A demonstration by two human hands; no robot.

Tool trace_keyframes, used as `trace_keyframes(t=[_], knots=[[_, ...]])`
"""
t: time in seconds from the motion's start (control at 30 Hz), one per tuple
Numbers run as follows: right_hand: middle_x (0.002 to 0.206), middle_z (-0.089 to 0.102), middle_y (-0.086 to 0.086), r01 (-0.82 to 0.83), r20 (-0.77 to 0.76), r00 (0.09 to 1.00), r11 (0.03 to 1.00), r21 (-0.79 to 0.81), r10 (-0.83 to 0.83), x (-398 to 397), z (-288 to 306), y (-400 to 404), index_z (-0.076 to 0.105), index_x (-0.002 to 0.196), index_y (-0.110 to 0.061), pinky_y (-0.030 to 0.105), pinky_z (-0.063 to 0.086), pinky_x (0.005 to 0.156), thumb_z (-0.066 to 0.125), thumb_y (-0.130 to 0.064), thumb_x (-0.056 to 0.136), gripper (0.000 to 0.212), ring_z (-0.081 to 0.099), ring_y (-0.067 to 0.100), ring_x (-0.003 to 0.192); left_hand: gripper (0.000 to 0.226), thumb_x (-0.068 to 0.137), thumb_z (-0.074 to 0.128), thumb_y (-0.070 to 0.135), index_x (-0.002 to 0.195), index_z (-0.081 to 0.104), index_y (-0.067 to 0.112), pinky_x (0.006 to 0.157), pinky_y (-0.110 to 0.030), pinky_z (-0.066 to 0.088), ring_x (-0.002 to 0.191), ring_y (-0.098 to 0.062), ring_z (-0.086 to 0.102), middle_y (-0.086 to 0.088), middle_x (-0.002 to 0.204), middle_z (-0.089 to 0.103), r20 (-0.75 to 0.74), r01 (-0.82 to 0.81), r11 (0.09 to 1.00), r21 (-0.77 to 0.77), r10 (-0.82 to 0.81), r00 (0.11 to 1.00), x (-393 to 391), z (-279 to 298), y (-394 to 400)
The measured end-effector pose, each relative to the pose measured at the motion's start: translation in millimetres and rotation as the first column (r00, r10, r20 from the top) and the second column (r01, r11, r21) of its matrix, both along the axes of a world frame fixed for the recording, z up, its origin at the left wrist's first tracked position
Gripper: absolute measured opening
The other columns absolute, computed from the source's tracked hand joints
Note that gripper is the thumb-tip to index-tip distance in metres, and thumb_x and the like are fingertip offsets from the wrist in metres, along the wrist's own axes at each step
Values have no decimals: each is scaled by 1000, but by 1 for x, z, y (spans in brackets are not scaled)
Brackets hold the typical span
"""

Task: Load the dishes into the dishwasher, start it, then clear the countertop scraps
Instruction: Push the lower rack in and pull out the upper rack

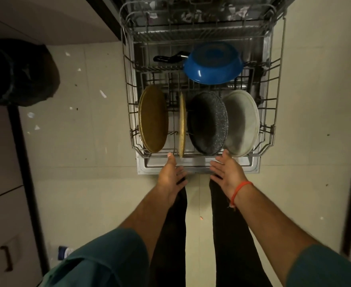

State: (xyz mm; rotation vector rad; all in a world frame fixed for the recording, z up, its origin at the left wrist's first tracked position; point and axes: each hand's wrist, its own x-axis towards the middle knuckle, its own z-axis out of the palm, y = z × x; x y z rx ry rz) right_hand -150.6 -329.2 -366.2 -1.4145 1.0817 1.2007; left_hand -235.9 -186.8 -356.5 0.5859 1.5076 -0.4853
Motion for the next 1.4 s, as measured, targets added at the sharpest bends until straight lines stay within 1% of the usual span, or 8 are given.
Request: trace_keyframes(t=[0.1, 0.23, 0.43, 0.67, 0.87, 1.03, 1.27, 1.4], knots=[[142, 56, 12, -7, -20, 1000, 1000, -9, 7, 4, -4, -15, 49, 144, -10, 47, 38, 114, 40, -44, 107, 51, 50, 27, 133, 69, 106, 33, 59, 159, 33, 15, 106, -45, 44, 133, -30, 53, -15, 152, 48, 8, -41, 999, 10, 41, 999, 3, -5, -8], [141, 55, 13, 2, -63, 998, 1000, -23, -4, 15, -15, -54, 49, 144, -11, 44, 43, 106, 44, -41, 106, 49, 52, 28, 129, 77, 104, 30, 65, 160, 29, 12, 115, -51, 41, 135, -34, 51, -19, 153, 47, -38, -207, 975, 84, 210, 977, 1, -23, -3], [140, 55, 17, 142, -62, 986, 977, -159, -154, 42, -38, -110, 48, 143, -9, 41, 44, 100, 43, -25, 106, 40, 55, 28, 117, 71, 105, 30, 63, 157, 32, 15, 106, -50, 46, 131, -36, 55, -20, 152, 47, -101, -398, 906, 144, 414, 905, -10, -57, 12], [149, 46, 20, 447, 18, 893, 879, -168, -450, 68, -58, -115, 31, 155, -18, 48, 33, 118, 39, -56, 103, 65, 46, 34, 138, 74, 104, 30, 64, 159, 30, 14, 116, -50, 37, 140, -37, 47, -20, 158, 41, -85, -504, 852, 145, 518, 851, -7, -78, 28], [157, 35, 22, 540, 20, 839, 826, -163, -544, 91, -56, -93, 30, 155, -18, 53, 28, 119, 45, -68, 94, 81, 38, 37, 144, 99, 95, 30, 78, 161, 22, 6, 123, -52, 29, 148, -43, 36, -29, 159, 34, -67, -641, 767, 24, 641, 764, -4, -76, 56], [160, 30, 21, 600, 19, 795, 781, -176, -606, 109, -50, -78, 25, 158, -17, 55, 26, 120, 51, -77, 83, 99, 32, 38, 147, 112, 88, 31, 86, 160, 18, 1, 123, -54, 28, 148, -47, 32, -32, 159, 30, -60, -677, 735, -42, 674, 736, 2, -69, 71], [153, 39, 19, 658, 74, 753, 752, -49, -654, 149, -45, -53, 29, 154, -18, 54, 36, 115, 55, -77, 81, 98, 48, 38, 134, 114, 88, 33, 86, 158, 21, -4, 123, -54, 28, 147, -46, 34, -32, 156, 35, 16, -646, 761, -60, 648, 762, 53, -69, 97], [152, 41, 17, 620, 111, 779, 785, 20, -618, 186, -42, -31, 30, 154, -16, 52, 30, 119, 50, -77, 85, 94, 47, 36, 136, 113, 88, 36, 86, 154, 31, -6, 120, -54, 33, 137, -46, 47, -33, 146, 47, 90, -633, 767, -105, 641, 762, 89, -73, 123]])
